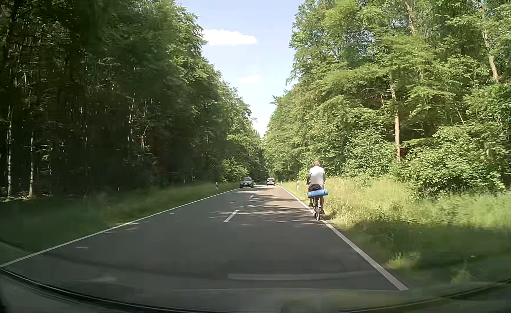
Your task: Follow the waypoints while adhering to traffic rules and regulations
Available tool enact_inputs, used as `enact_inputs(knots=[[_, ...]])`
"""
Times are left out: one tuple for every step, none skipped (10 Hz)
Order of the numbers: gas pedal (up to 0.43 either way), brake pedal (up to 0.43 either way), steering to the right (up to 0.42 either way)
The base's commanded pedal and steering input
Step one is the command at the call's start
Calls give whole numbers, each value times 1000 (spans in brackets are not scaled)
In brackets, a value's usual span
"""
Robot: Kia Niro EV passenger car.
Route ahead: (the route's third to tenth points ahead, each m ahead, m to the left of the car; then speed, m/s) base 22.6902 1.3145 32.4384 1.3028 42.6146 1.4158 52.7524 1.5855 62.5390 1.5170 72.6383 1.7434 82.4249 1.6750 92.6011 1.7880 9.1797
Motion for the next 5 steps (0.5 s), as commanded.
enact_inputs(knots=[[0,220,3],[0,207,2],[0,195,2],[0,177,1],[0,171,0]])
